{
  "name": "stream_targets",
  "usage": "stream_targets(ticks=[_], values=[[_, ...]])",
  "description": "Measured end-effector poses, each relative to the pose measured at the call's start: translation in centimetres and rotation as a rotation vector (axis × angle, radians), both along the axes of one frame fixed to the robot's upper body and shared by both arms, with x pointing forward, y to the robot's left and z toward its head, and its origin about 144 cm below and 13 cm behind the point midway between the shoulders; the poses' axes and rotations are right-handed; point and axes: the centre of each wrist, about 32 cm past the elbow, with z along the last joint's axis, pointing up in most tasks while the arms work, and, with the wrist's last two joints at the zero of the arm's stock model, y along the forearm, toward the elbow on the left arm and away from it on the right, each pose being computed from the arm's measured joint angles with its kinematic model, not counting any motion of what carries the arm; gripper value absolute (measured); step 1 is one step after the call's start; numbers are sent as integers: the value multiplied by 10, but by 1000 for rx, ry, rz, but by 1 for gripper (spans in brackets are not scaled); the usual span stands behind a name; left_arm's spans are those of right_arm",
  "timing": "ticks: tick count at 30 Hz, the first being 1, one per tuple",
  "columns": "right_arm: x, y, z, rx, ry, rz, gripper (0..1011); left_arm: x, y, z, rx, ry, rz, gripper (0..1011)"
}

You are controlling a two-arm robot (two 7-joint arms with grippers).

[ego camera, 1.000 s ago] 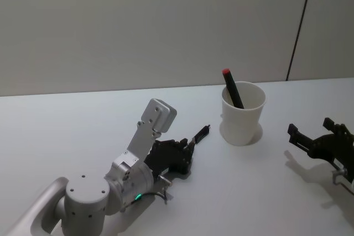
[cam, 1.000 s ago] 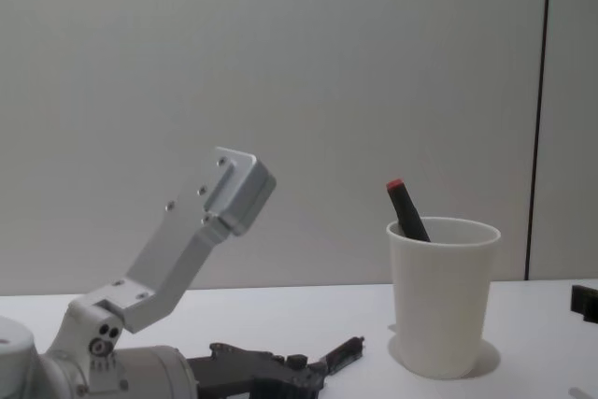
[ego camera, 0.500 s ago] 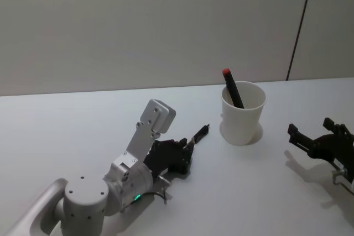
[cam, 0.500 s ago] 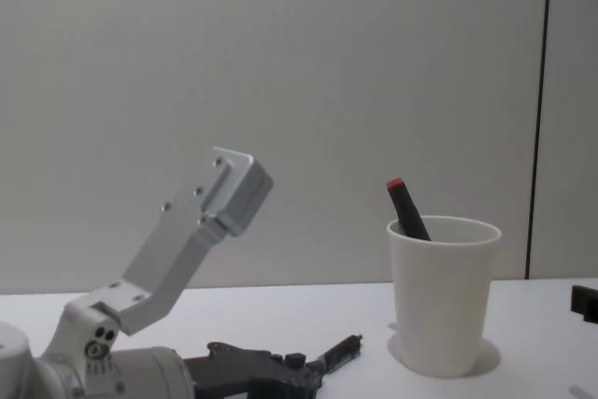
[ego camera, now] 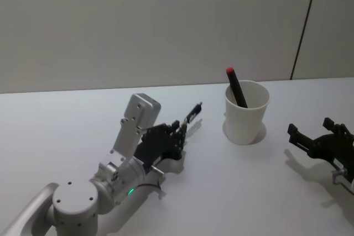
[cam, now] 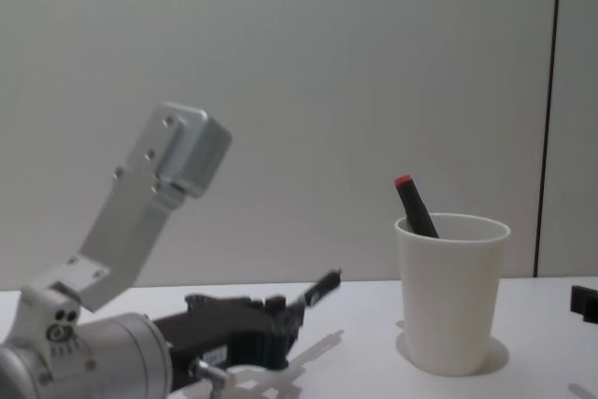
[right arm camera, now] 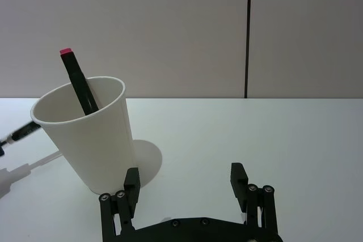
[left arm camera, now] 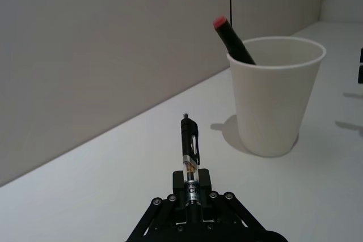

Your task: Place the pen into the pen holder.

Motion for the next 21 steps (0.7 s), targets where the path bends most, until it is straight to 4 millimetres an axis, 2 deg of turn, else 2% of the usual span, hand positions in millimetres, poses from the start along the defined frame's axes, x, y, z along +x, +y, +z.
stream_targets(ticks=[21], values=[[0,0,0,0,0,0,1004,-7,9,19,-127,-323,45,143]])
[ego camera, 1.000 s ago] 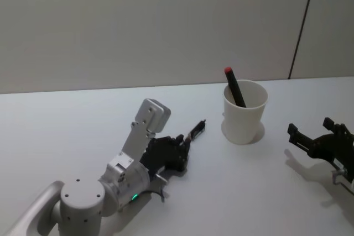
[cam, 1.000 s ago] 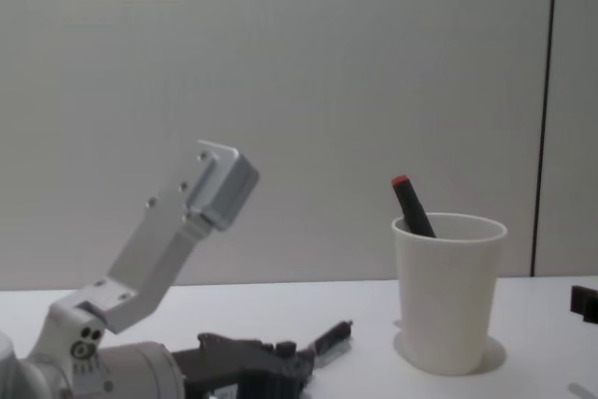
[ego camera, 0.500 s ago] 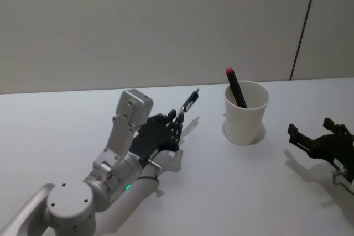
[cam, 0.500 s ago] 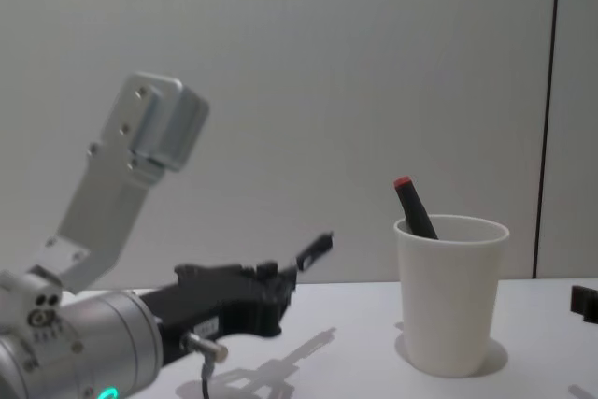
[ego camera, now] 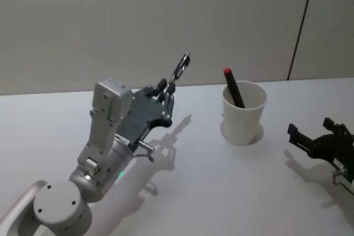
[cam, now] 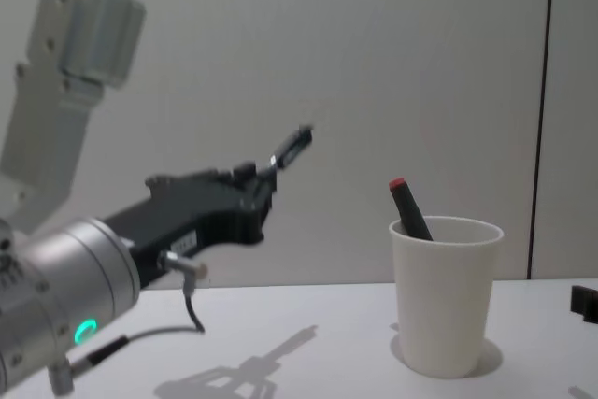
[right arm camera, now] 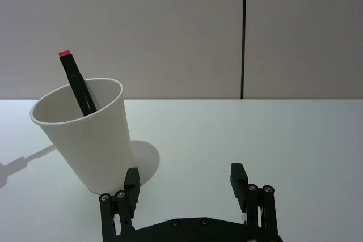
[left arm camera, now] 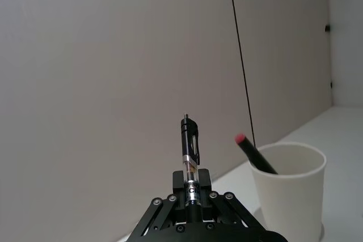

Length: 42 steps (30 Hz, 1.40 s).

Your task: Place the pen into the pen holder.

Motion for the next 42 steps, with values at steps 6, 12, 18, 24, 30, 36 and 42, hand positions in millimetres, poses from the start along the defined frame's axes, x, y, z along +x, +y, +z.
stream_targets(ticks=[6,12,18,24,30,36,42], values=[[0,0,0,0,0,0,1003,-1,1,8,-32,-100,6,142],[0,0,0,0,0,0,1003,0,1,16,-60,-186,10,142],[0,0,1,14,-2,17,1003,1,1,28,-97,-301,14,143],[0,0,7,48,-20,68,1003,3,1,38,-126,-387,16,142],[-3,1,18,92,-60,139,1004,4,0,47,-152,-459,18,142],[-7,4,34,139,-116,220,1003,4,0,51,-165,-494,19,142],[-12,8,51,183,-177,300,1003,4,0,54,-174,-518,20,142]])
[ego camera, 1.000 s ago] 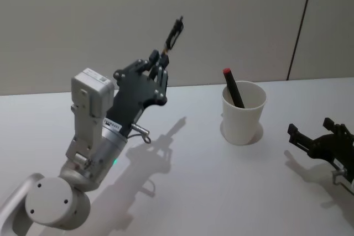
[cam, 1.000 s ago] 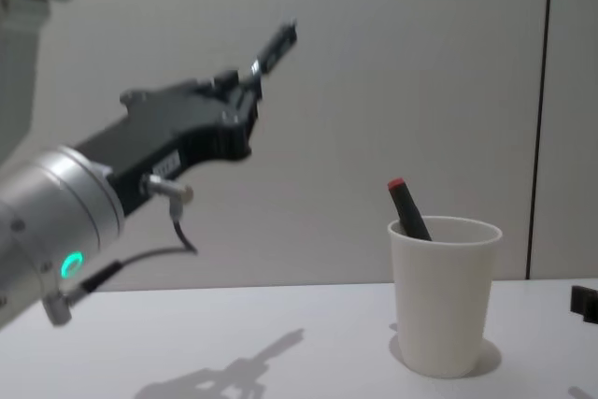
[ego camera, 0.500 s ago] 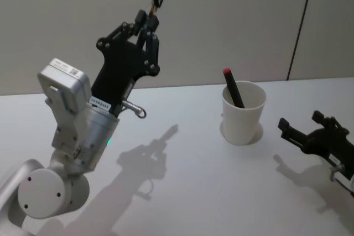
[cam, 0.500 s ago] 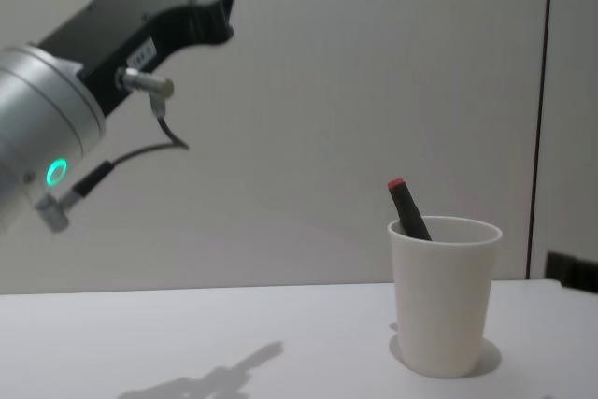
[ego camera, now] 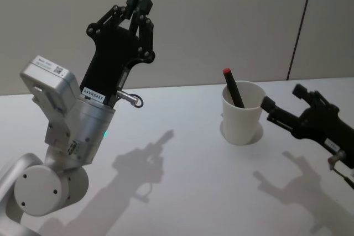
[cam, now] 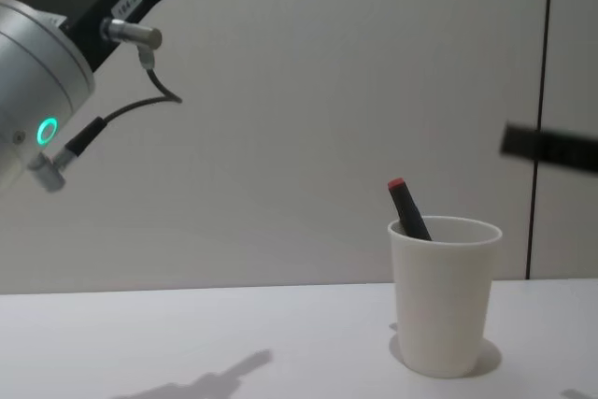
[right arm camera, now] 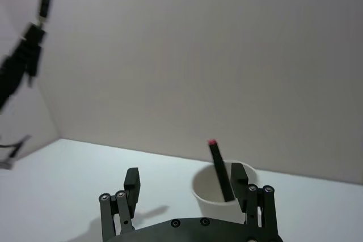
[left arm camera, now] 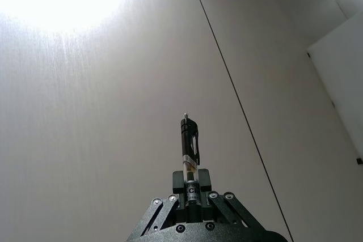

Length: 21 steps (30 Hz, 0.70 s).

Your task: Place the pen into the pen holder.

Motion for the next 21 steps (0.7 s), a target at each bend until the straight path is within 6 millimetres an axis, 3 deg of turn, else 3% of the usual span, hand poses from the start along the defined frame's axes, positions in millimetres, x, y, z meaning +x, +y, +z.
stream_targets(ticks=[9,21], values=[[-8,10,34,82,-121,145,1003,0,0,2,-7,-20,0,143],[-8,14,50,124,-174,209,1004,0,0,4,-12,-32,0,142]])
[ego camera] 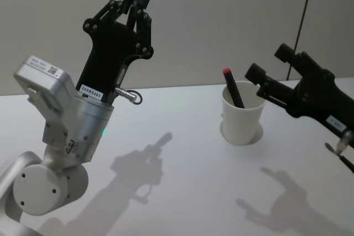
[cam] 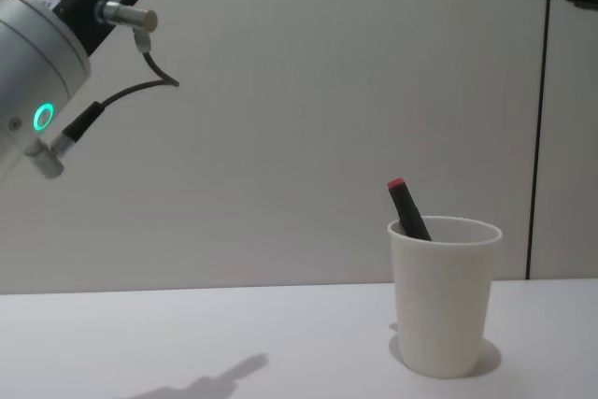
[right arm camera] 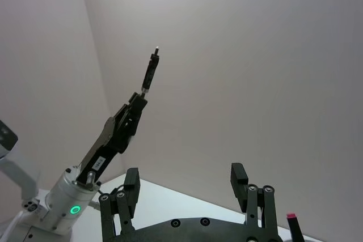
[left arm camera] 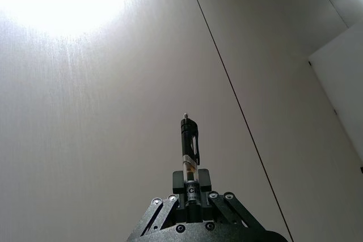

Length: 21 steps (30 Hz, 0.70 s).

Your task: Place the pen into the pen holder.

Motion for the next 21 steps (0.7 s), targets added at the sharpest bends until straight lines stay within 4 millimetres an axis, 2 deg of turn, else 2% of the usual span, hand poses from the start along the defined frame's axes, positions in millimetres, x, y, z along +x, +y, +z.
stream_targets(ticks=[10,21], values=[[22,-2,2,70,48,-8,1004,0,0,1,-1,-4,0,142],[54,4,7,177,129,67,1003,0,0,1,-2,-6,0,142]])
